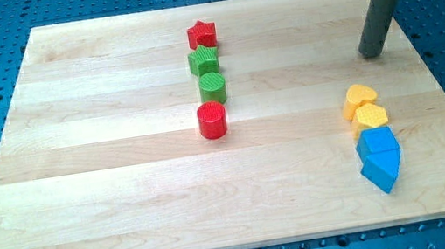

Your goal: Move your arm to the right of the blue cube

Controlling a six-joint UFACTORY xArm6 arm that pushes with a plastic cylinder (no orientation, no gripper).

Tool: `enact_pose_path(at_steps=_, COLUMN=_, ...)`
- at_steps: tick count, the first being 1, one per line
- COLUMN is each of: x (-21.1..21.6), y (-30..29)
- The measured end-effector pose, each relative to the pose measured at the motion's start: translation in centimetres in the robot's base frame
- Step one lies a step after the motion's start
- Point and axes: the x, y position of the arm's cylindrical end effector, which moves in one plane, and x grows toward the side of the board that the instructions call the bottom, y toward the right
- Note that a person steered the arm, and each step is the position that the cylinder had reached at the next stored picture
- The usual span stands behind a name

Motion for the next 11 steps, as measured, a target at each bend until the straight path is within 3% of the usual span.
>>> enact_pose_path(at_steps=4, x=-1.1, y=-1.4)
enact_pose_path(at_steps=5, x=1.4, y=6.0)
enact_pose_path(at_steps=6, x=9.1, y=8.6)
enact_pose_path(at_steps=7, x=12.2, y=8.6)
enact_pose_path(at_steps=9, x=15.7, y=6.1)
enact_pose_path(at_steps=11, x=17.3, y=-3.1)
